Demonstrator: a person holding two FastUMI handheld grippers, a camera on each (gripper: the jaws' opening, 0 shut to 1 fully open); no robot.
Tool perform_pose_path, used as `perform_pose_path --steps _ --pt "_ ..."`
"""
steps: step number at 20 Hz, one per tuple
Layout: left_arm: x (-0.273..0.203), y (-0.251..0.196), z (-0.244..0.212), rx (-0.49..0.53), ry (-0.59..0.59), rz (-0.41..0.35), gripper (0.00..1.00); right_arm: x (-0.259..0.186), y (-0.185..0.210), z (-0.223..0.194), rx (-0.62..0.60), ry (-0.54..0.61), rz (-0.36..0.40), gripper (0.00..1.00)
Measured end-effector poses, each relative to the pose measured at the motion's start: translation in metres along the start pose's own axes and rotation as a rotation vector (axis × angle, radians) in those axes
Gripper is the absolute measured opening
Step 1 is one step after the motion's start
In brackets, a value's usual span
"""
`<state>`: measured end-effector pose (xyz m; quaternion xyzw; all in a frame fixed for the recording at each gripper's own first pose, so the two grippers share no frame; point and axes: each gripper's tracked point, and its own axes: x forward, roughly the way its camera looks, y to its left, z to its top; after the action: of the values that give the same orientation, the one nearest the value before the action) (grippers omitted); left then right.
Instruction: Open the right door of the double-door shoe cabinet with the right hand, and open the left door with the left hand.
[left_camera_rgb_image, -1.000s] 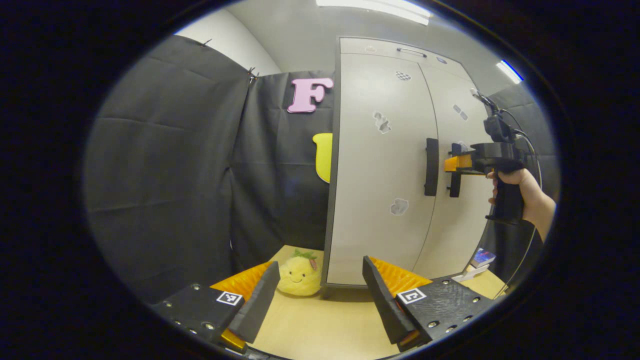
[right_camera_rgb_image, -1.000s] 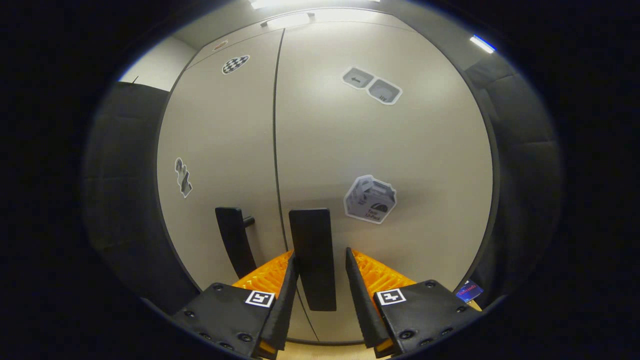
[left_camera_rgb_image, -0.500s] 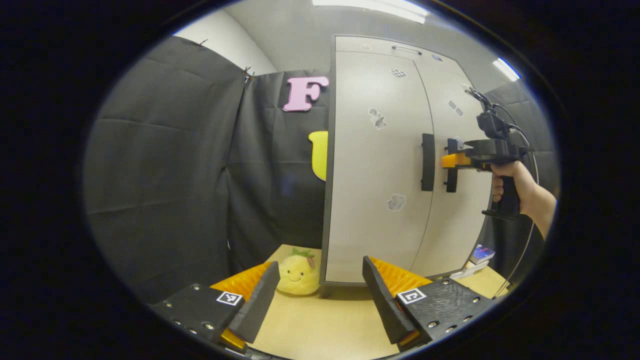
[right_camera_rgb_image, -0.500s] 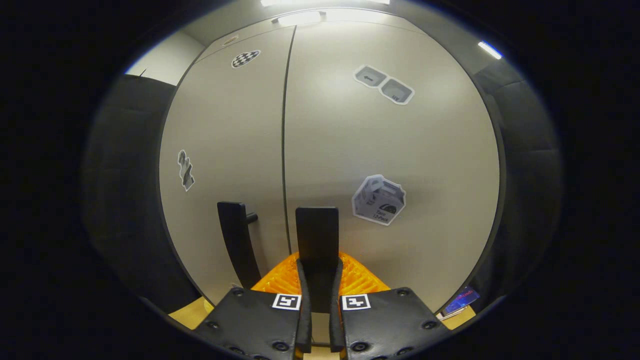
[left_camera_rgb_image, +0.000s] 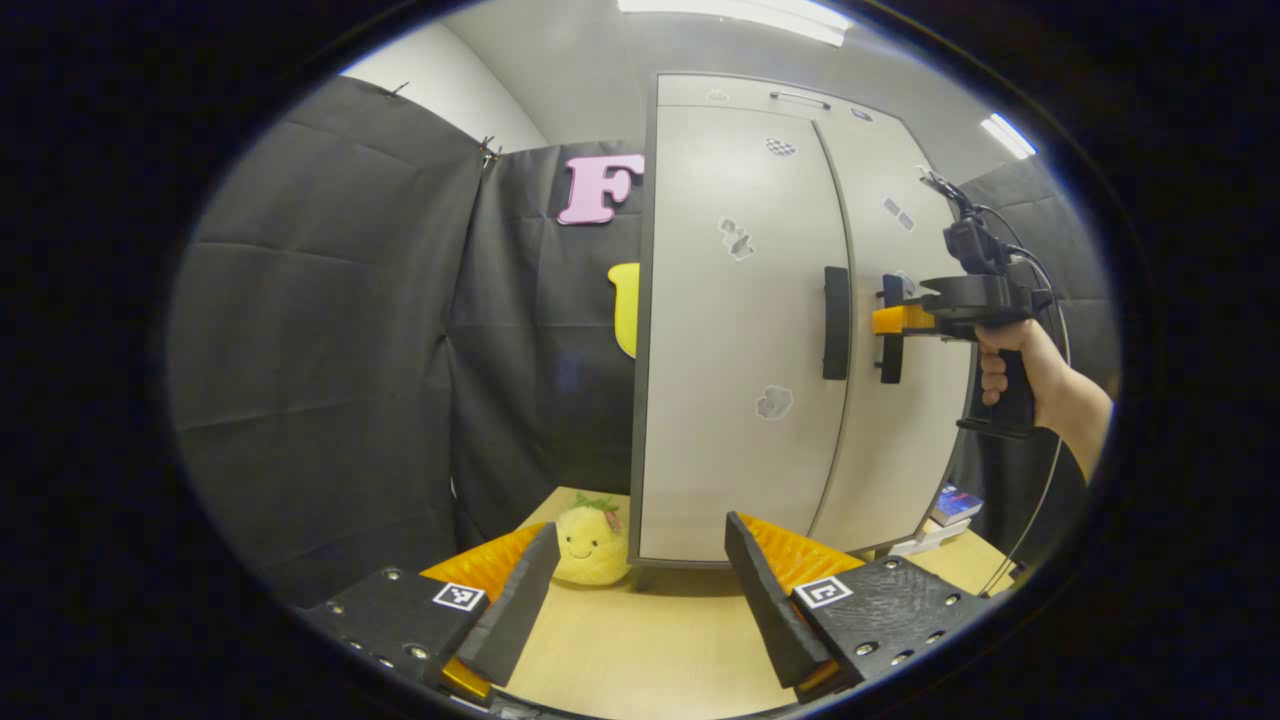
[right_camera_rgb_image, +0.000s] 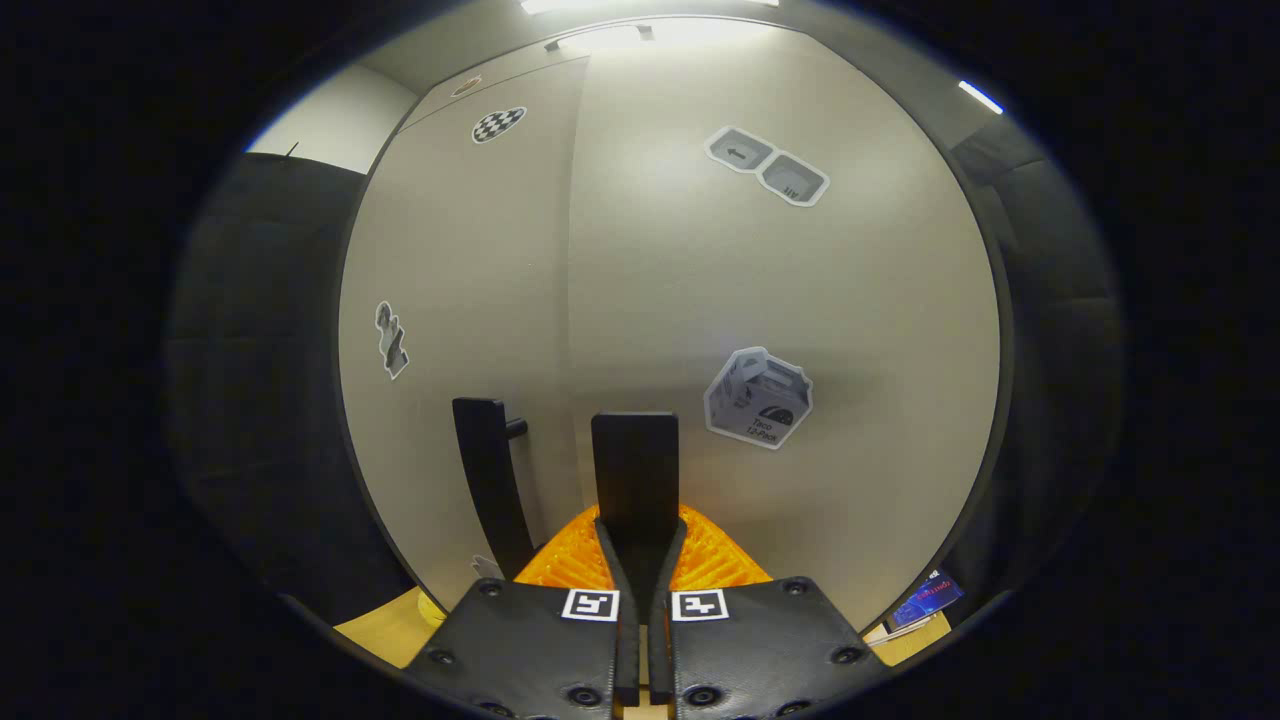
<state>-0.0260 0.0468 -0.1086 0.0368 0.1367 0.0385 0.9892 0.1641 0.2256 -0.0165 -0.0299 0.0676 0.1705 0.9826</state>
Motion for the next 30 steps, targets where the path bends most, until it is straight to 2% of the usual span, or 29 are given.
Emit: perform_pose_path --steps 7,12,17,18,22,23,24,30 --pt "-0.015 -0.012 0.004 0.020 0.001 0.002 0.96 -0.019 -0.002 -0.002 0.005 -0.010 0.045 0.05" --pt "-0.028 -0.034 0.000 0.026 0.013 -0.028 0.96 -0.036 -0.003 -0.004 0.013 -0.026 0.087 0.05" --pt "-0.037 -0.052 -0.004 0.035 0.024 -0.043 0.96 -0.053 -0.007 -0.005 0.019 -0.030 0.093 0.05" --pt "-0.039 -0.054 -0.005 0.036 0.027 -0.040 0.96 -0.056 -0.007 -0.006 0.019 -0.029 0.098 0.09" --pt "-0.046 -0.059 -0.008 0.037 0.038 -0.042 0.96 -0.067 -0.011 -0.006 0.027 -0.027 0.114 0.05" --pt "-0.047 -0.060 -0.008 0.039 0.042 -0.040 0.96 -0.069 -0.012 -0.007 0.027 -0.028 0.115 0.09" --pt "-0.049 -0.060 -0.009 0.041 0.044 -0.039 0.96 -0.071 -0.013 -0.007 0.028 -0.031 0.114 0.05" --pt "-0.057 -0.066 -0.011 0.042 0.047 -0.040 0.96 -0.079 -0.017 -0.008 0.036 -0.035 0.118 0.05"
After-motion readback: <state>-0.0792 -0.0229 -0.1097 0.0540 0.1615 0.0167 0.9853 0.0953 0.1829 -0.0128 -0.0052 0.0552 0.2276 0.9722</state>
